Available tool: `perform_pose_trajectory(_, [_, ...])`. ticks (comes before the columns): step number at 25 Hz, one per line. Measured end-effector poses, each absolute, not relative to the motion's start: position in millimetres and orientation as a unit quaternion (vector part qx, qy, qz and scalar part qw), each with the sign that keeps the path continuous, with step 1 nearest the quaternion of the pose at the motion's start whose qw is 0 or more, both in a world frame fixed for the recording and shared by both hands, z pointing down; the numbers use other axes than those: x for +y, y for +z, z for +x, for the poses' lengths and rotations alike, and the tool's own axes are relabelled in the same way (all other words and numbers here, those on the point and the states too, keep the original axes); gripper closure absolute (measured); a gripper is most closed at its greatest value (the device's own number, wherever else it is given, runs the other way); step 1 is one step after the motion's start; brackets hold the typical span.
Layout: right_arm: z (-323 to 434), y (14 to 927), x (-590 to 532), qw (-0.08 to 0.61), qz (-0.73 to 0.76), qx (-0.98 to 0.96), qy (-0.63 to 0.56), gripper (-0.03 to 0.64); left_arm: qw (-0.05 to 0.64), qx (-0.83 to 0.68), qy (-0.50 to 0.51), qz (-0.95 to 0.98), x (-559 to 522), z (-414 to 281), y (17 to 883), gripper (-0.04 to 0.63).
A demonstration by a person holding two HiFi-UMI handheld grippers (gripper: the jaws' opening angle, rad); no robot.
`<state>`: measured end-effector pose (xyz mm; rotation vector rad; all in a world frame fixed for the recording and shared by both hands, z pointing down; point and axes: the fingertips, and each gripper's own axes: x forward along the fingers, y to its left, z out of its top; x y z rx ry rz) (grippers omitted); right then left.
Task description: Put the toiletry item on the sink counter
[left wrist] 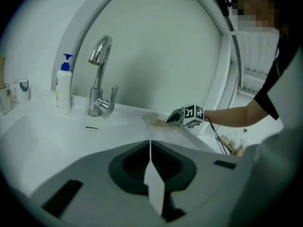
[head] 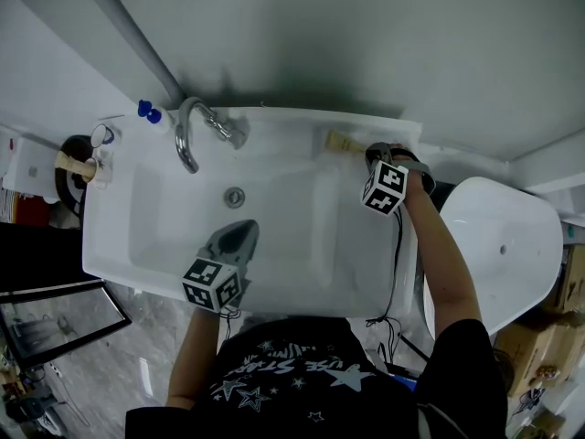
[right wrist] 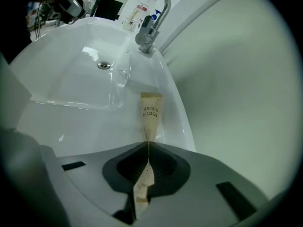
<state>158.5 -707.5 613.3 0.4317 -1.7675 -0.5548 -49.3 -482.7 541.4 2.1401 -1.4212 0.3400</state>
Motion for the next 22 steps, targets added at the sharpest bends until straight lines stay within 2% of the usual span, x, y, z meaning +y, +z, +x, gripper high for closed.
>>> perform_pose_trajectory(9, [156.2, 608.5, -709.4, 0.568, 0.206, -0.763, -0.228, 0.598, 0.275, -0.53, 0.12, 0.793, -481.4, -50.3, 544.3, 0.575])
perform_pose_trajectory(10, [156.7, 606.8, -710.1, 0.566, 0.211, -0.764, -0.227, 0.583, 0.275, -0.531, 0.119, 0.793, -481.3, -50.9, 543.7, 0.574])
perform_pose_trajectory(11, [157.1, 604.9, -711.0, 0.564, 0.215, -0.764, -0.226, 0.526, 0.274, -0.531, 0.117, 0.793, -481.1, -51.3, 542.9, 0.574])
perform_pose_trajectory(12, [157.3, 603.2, -711.5, 0.562, 0.22, -0.766, -0.225, 0.505, 0.274, -0.532, 0.115, 0.793, -480.6, -51.6, 542.1, 0.575])
perform_pose_trajectory(22, [152.3, 584.4, -684.2, 0.544, 0.251, -0.776, -0.198, 0.488, 0.271, -0.53, 0.099, 0.798, -461.6, -60.7, 534.2, 0.575])
